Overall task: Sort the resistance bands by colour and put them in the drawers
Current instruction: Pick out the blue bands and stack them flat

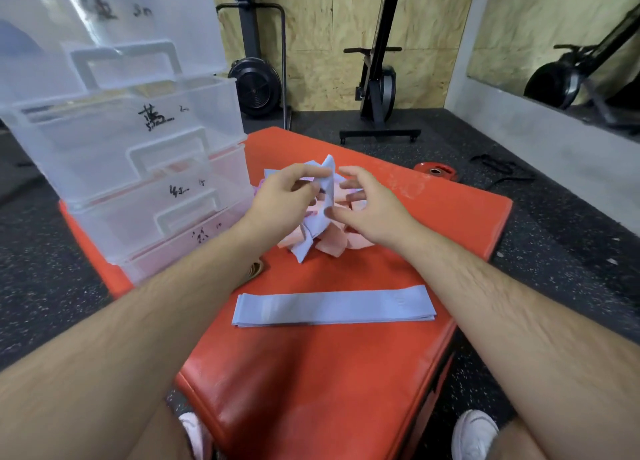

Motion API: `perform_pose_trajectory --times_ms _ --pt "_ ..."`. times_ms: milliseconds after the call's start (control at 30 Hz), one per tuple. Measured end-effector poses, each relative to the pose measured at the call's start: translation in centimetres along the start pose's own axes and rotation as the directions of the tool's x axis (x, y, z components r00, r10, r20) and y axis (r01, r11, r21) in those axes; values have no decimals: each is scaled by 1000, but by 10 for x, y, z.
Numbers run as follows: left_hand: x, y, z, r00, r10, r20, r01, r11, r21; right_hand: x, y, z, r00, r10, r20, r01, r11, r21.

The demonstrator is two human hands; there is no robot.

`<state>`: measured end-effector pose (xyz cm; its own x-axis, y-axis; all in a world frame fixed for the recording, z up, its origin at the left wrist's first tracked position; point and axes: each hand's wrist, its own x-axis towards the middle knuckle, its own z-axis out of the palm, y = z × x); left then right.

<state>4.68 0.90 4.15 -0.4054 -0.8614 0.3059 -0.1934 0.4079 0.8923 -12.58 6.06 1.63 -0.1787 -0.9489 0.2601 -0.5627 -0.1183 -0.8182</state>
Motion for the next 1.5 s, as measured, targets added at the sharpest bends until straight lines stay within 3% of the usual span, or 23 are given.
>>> perform_pose_trajectory --times_ms 167,433,767,933,1000,1067,1200,1400,1500 --pt "-10 16 -6 999 35 -9 -36 978 -207 -9 -17 -7 991 -110 -81 111 994 10" --pt "-16 20 -4 999 46 -1 -45 970 -239 -19 -26 -19 951 -113 -289 108 994 -33" --pt "-19 21 -3 995 47 83 -37 992 -120 -24 -34 -16 978 -103 -180 103 995 -9" --pt "-18 14 0 982 55 179 -55 998 -6 -21 -36 -12 995 -10 -99 34 971 236" --pt "-17 12 1 980 53 189 -57 998 17 -20 -34 -11 995 -6 -102 31 969 244" --pt "-17 11 -1 985 78 153 -83 996 30 -18 -31 -10 989 0 -148 29 981 194" --pt "-17 12 -5 984 167 -67 -164 985 47 -15 -31 -12 988 37 -151 -14 988 151" --pt "-20 17 -8 993 78 87 -81 996 34 -19 -36 -10 1000 5 -12 -4 995 104" --pt "-18 16 -7 996 69 57 -69 998 0 -21 -36 -7 999 23 22 -27 984 176"
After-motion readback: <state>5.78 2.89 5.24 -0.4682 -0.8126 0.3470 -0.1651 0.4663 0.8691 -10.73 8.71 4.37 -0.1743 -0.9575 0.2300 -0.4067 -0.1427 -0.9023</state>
